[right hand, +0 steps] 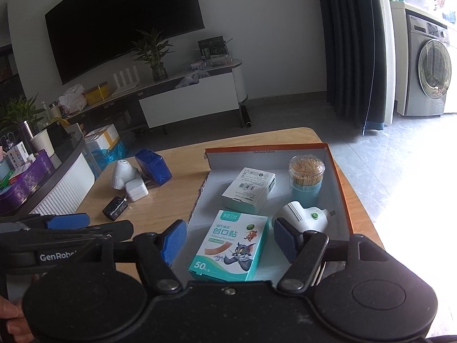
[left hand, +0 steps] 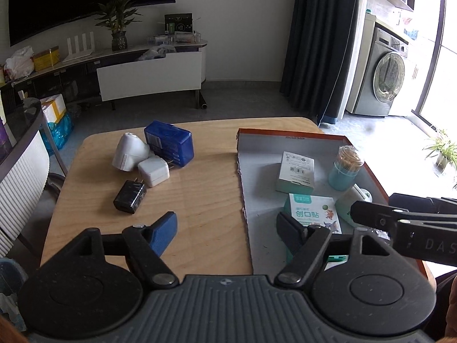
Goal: Organize rigid objects
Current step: 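Move left tool to black charger while right tool moves to white charger cube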
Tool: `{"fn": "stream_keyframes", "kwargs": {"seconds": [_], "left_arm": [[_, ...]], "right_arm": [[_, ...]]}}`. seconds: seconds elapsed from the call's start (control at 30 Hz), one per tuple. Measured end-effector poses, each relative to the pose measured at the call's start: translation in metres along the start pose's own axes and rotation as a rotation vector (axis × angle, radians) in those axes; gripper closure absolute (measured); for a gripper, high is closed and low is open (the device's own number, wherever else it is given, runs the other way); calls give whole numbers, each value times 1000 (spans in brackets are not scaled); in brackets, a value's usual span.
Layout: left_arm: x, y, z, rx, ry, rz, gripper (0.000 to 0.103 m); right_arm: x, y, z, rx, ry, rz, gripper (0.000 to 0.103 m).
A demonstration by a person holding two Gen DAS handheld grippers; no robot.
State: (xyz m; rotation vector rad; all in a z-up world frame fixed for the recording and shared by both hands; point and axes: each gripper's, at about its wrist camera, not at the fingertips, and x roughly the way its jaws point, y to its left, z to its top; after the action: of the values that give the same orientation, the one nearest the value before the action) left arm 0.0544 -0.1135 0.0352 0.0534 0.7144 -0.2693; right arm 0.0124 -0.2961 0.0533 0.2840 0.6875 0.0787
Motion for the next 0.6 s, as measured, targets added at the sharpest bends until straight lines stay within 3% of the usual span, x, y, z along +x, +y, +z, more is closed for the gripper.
{"fn": "stream_keyframes", "kwargs": {"seconds": [0.6], "left_arm": [[6,46,1,-59,8,66,25]], "right_arm": [[28,47,7,-83,37,73,22]]}}
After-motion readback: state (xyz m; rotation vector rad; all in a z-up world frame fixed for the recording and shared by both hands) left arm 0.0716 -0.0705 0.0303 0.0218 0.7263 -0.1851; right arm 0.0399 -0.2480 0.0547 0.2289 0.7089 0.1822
